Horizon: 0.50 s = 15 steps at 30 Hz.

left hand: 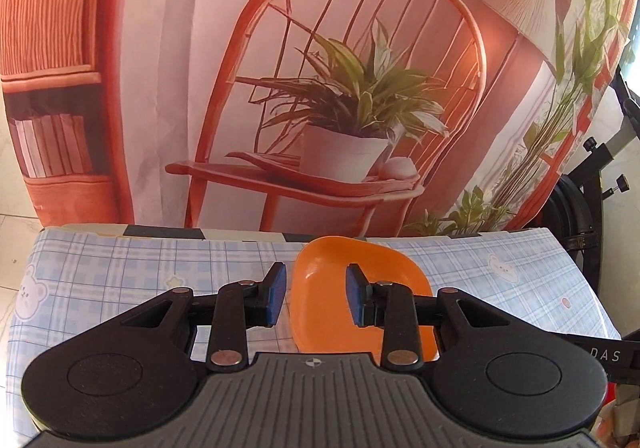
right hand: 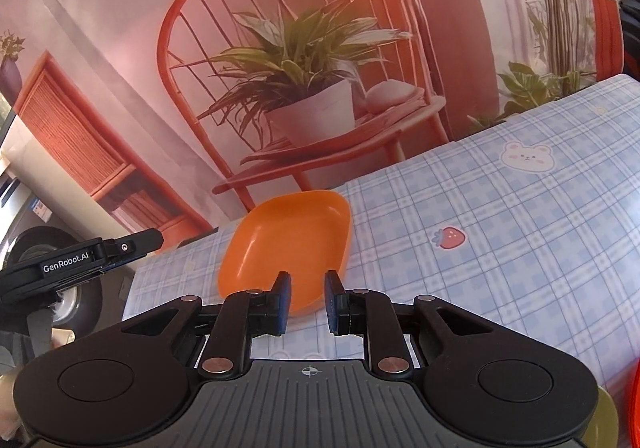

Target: Organize plates and bowls

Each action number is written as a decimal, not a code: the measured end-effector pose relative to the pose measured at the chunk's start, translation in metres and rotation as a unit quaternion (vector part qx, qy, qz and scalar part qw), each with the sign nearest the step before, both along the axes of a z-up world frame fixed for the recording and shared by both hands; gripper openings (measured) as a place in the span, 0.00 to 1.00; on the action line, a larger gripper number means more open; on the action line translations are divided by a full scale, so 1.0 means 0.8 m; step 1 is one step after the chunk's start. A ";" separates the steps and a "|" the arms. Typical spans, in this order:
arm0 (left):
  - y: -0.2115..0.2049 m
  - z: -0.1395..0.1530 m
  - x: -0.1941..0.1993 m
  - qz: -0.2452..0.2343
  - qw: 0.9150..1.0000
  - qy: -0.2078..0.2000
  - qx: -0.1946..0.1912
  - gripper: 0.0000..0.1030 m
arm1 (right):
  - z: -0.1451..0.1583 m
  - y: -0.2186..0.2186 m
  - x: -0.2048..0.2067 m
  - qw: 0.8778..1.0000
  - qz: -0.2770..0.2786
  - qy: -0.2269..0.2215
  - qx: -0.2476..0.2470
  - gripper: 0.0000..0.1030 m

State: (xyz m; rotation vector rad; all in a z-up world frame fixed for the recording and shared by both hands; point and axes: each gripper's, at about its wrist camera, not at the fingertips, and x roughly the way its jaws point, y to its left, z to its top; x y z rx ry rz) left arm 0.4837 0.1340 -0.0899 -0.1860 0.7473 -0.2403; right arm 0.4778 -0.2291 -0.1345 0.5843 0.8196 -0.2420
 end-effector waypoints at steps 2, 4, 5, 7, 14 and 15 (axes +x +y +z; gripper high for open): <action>-0.003 -0.015 0.015 0.000 1.000 0.010 -0.010 0.38 | -0.017 -0.009 0.016 1.000 -0.009 0.011 -0.003 0.17; -0.001 -0.031 0.025 0.010 1.000 0.015 -0.026 0.51 | -0.036 -0.020 0.030 0.999 -0.022 0.030 0.005 0.18; 0.001 -0.038 0.028 0.013 0.999 0.016 -0.032 0.54 | -0.044 -0.025 0.035 0.999 -0.025 0.037 0.014 0.19; 0.004 -0.050 0.034 0.015 0.999 0.022 -0.045 0.54 | -0.061 -0.036 0.042 0.998 -0.037 0.049 0.029 0.20; 0.003 -0.080 0.059 0.013 0.998 0.050 -0.040 0.53 | -0.081 -0.043 0.062 0.997 -0.038 0.061 0.038 0.22; 0.003 -0.082 0.061 0.013 0.998 0.050 -0.042 0.52 | -0.084 -0.044 0.064 0.996 -0.040 0.061 0.045 0.23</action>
